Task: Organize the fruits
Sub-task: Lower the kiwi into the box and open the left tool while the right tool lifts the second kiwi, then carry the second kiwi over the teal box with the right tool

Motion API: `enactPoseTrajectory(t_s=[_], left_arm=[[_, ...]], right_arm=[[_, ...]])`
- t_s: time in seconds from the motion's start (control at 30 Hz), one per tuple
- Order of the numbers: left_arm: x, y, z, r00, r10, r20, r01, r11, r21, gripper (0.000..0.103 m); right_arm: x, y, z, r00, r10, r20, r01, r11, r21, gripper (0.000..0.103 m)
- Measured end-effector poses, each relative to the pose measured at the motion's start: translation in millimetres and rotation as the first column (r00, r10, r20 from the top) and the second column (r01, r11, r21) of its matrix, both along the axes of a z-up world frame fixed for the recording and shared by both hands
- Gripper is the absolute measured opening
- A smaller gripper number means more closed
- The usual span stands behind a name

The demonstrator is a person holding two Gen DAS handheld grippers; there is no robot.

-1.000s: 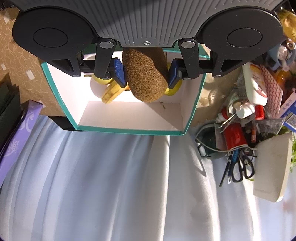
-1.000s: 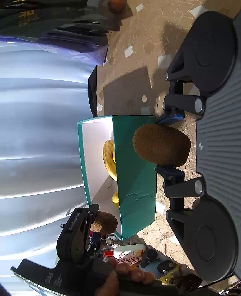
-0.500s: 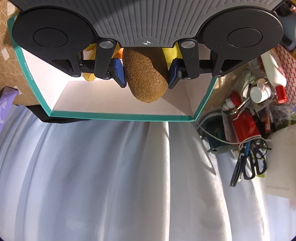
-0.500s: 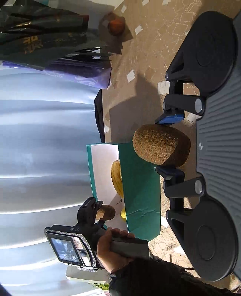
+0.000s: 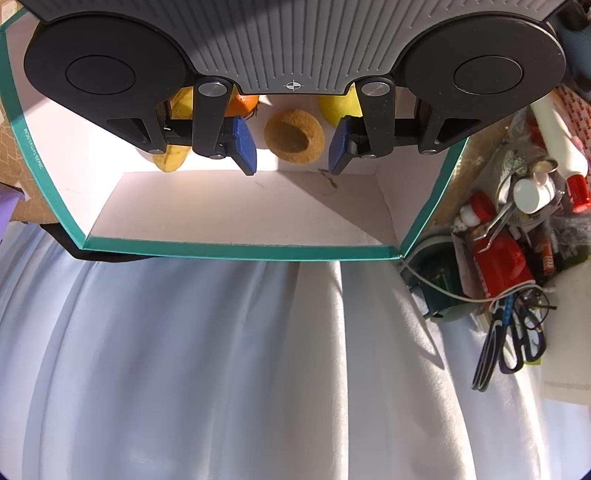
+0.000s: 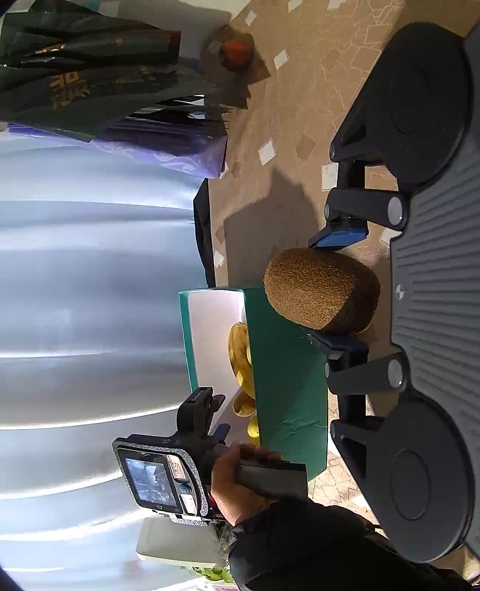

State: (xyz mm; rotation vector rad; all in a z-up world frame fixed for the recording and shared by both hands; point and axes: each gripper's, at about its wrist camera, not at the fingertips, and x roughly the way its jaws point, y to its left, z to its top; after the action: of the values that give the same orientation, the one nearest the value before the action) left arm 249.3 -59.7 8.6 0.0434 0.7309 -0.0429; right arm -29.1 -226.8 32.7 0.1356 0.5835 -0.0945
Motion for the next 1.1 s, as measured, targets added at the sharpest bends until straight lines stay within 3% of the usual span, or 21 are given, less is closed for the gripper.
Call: enactPoseTrajectory(t_s=[0.37,0.47,0.53,0.63,1.1], left_arm=[[-17,15,6,1.000,0.010,-0.020,-0.011,0.998,-0.056,0.051],[-30,18,15,1.000,0.005,-0.010,-0.006,0.998,-0.068,0.058],[-42,21,22,1.000,0.012,-0.001,-0.012,0.997,-0.079,0.071],[-59,28,32,1.000,0.028,0.012,-0.026,0.994,-0.106,0.081],[-114,54,52,0.996,0.088,0.001,-0.087,0.989,-0.123,0.095]], right_arm=[[15,1,0,1.000,0.021,-0.003,-0.021,1.000,-0.006,0.046],[22,0,0,1.000,0.024,-0.007,-0.024,1.000,-0.008,0.046],[27,-1,0,1.000,0.027,-0.010,-0.027,1.000,-0.015,0.046],[38,-1,0,0.999,0.035,-0.009,-0.035,0.999,-0.037,0.046],[103,8,8,0.990,0.135,0.050,-0.130,0.986,-0.101,0.046]])
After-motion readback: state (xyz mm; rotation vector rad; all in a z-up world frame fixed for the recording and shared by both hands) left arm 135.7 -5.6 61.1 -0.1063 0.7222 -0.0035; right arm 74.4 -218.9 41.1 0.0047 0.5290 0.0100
